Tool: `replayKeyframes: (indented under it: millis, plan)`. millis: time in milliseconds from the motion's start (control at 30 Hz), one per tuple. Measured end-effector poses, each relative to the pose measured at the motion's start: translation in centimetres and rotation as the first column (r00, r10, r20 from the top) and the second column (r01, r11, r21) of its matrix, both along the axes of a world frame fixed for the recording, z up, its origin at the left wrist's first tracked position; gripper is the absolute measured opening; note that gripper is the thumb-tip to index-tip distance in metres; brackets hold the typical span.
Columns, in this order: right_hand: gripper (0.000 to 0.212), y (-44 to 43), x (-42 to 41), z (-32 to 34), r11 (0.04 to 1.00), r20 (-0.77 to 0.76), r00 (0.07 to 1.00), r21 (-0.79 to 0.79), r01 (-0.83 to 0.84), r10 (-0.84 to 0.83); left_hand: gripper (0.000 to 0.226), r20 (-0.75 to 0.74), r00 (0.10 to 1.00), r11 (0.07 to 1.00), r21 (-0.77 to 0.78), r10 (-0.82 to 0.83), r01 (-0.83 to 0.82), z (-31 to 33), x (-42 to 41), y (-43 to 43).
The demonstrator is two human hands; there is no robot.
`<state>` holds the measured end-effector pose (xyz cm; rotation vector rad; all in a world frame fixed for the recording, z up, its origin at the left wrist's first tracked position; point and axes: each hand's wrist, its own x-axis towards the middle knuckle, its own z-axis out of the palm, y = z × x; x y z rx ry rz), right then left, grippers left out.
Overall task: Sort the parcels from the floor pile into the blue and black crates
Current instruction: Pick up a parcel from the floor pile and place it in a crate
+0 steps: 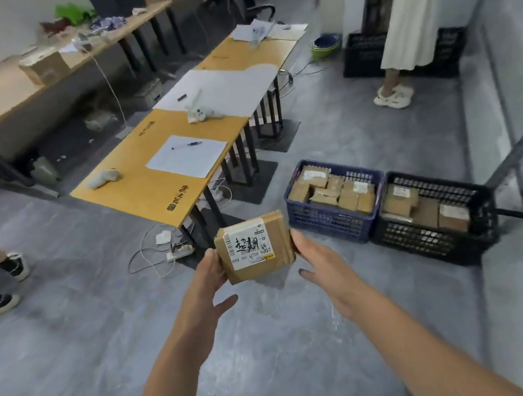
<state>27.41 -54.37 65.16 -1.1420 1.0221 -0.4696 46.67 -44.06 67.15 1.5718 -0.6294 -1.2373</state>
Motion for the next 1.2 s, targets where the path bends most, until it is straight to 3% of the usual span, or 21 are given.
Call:
replayKeyframes:
  millis: [100,233,433,667,933,1200]
  plan:
    - [0.031,-2.1,-2.8,-0.6,0.996,0.017,0.996,0.037,0.081,-0.082,0.054,0.007,0.996,0.996,0.026,-0.083,0.083,-0.2,-2.2,-3.4]
    - [0.051,-4.5,-5.5,-1.4,0.981,0.029,0.984,0.083,0.173,-0.176,0.055,-0.018,0.985,0.983,0.062,-0.172,0.173,-1.1,-4.1,-7.4]
    - [0.047,-9.3,-8.4,-2.9,0.956,0.001,0.961,0.103,0.274,-0.275,0.036,-0.066,0.964,0.956,0.127,-0.259,0.266,-3.1,-6.1,-15.0]
    - [0.052,-19.1,-10.7,-5.4,0.905,-0.067,0.913,0.122,0.407,-0.402,0.042,-0.132,0.918,0.904,0.167,-0.375,0.393,-6.6,-7.4,-28.1]
    - [0.048,-28.3,-15.0,-7.3,0.803,-0.157,0.819,0.166,0.573,-0.552,0.045,-0.227,0.849,0.821,0.23,-0.476,0.522,-9.3,-11.5,-40.3]
    - [0.048,-37.4,-23.6,-10.4,0.702,-0.204,0.73,0.201,0.683,-0.652,0.046,-0.291,0.816,0.761,0.304,-0.499,0.574,-12.7,-20.8,-51.3]
